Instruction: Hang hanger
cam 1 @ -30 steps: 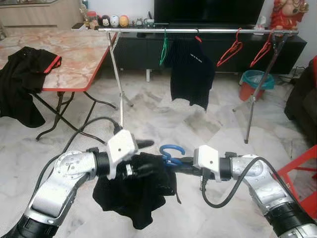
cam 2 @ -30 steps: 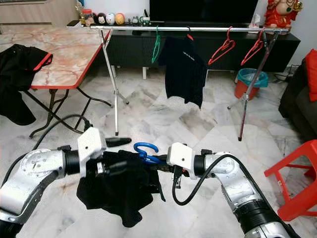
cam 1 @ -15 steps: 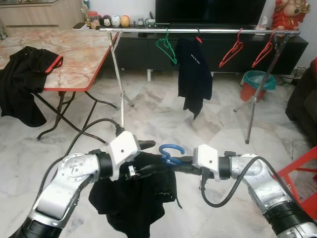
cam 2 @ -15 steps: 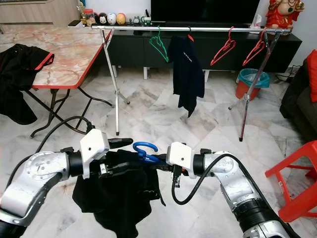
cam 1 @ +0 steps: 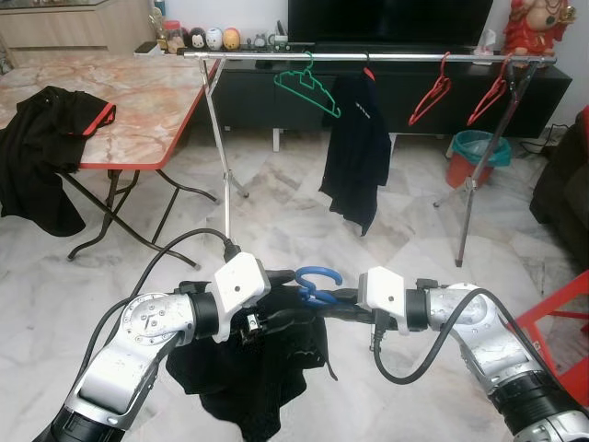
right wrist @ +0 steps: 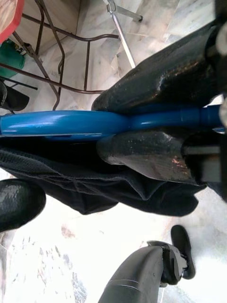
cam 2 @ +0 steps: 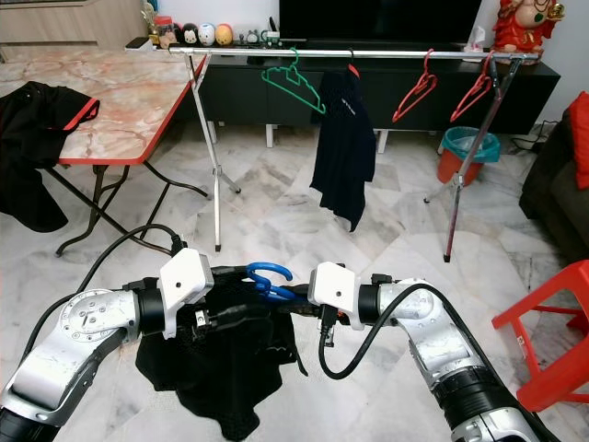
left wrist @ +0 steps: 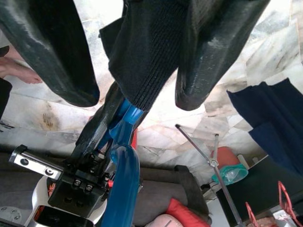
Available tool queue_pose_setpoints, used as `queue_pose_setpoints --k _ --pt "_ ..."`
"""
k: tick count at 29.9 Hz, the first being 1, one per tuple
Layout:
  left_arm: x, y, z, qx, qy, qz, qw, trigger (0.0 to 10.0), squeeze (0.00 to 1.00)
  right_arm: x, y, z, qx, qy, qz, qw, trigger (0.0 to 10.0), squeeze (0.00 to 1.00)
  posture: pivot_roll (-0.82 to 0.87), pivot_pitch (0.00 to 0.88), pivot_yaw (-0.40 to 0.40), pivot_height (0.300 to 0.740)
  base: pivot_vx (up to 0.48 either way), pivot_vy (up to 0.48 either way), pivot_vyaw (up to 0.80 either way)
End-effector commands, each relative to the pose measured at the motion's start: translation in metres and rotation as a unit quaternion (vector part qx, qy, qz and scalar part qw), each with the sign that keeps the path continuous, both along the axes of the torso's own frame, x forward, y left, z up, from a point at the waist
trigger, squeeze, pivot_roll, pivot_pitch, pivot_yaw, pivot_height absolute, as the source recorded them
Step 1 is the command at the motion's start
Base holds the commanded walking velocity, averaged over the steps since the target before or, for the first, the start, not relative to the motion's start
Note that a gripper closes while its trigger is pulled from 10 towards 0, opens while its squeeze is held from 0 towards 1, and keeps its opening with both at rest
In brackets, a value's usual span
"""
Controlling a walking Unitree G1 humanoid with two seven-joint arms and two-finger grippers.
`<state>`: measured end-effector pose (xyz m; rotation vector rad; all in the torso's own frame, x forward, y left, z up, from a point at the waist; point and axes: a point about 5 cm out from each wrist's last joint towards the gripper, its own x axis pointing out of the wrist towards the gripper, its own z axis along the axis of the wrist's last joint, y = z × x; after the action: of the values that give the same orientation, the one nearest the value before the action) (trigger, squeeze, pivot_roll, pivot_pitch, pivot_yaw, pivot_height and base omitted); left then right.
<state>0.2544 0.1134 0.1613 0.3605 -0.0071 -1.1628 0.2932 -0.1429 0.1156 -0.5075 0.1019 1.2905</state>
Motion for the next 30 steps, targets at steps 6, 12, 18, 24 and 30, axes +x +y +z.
queue_pose_setpoints --k 6,12,18,24,30 --pt "0.0019 0.0006 -0.0009 0.010 -0.009 0.002 1.000 0.0 0.00 0.0041 -0.0002 0.0104 0.017 -0.022 0.000 1.000 0.0 0.00 0.11 0.000 0.012 0.740 0.000 0.000 0.00" --pt "0.0030 0.0032 -0.0001 0.012 -0.010 0.004 1.000 0.0 0.00 0.0040 0.0004 0.0105 0.018 -0.021 0.002 1.000 0.0 0.00 0.11 0.000 0.012 0.740 0.000 0.000 0.00" --pt "0.0033 0.0034 0.0015 0.011 -0.010 0.002 1.000 0.0 0.00 0.0035 0.0008 0.0100 0.017 -0.020 0.003 1.000 0.0 0.00 0.11 0.000 0.011 0.740 0.000 0.000 0.00" --pt "0.0033 0.0056 0.0047 0.010 -0.011 -0.001 1.000 0.0 0.00 0.0026 -0.0003 0.0079 0.015 -0.016 0.004 1.000 0.0 0.00 0.11 0.000 0.011 0.740 0.000 0.000 0.00" --pt "0.0037 0.0089 0.0071 0.010 -0.011 -0.001 1.000 0.0 0.00 0.0018 0.0006 0.0063 0.014 -0.013 0.005 1.000 0.0 0.00 0.12 0.000 0.012 0.740 0.000 0.000 0.00"
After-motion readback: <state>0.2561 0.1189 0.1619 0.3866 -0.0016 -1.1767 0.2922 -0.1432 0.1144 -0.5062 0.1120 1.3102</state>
